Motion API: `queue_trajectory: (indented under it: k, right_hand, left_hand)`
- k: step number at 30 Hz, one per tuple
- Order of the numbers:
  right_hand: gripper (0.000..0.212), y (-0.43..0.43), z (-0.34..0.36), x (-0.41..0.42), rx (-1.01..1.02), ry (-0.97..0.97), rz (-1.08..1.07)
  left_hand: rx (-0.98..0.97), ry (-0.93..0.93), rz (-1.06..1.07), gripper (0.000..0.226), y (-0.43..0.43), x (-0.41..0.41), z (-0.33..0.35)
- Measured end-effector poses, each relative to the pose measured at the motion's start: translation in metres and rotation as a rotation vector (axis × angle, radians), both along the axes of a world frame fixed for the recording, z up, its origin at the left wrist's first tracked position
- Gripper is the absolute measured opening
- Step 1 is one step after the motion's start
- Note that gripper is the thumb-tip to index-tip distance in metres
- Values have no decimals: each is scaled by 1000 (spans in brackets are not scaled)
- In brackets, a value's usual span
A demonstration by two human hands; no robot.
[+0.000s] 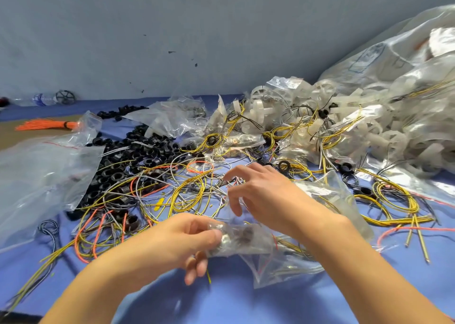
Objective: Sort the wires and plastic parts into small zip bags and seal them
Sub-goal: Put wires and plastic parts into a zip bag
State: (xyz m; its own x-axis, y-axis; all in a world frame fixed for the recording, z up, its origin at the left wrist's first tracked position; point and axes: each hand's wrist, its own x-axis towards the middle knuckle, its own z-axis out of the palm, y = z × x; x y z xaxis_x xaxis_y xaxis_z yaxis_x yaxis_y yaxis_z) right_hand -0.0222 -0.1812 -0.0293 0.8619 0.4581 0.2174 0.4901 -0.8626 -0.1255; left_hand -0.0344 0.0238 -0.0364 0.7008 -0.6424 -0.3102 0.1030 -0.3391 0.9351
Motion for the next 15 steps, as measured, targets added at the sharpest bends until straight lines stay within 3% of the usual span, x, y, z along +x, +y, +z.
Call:
queue_trajectory:
  k: [8,15]
  right_hand:
    - [25,-2,10,1,153,-104,4]
    - [31,8,15,1,329,-73,10]
  left_hand:
    - [64,-154,101,18,11,-1,12]
    - [32,-164,-61,21,-11,-13,22]
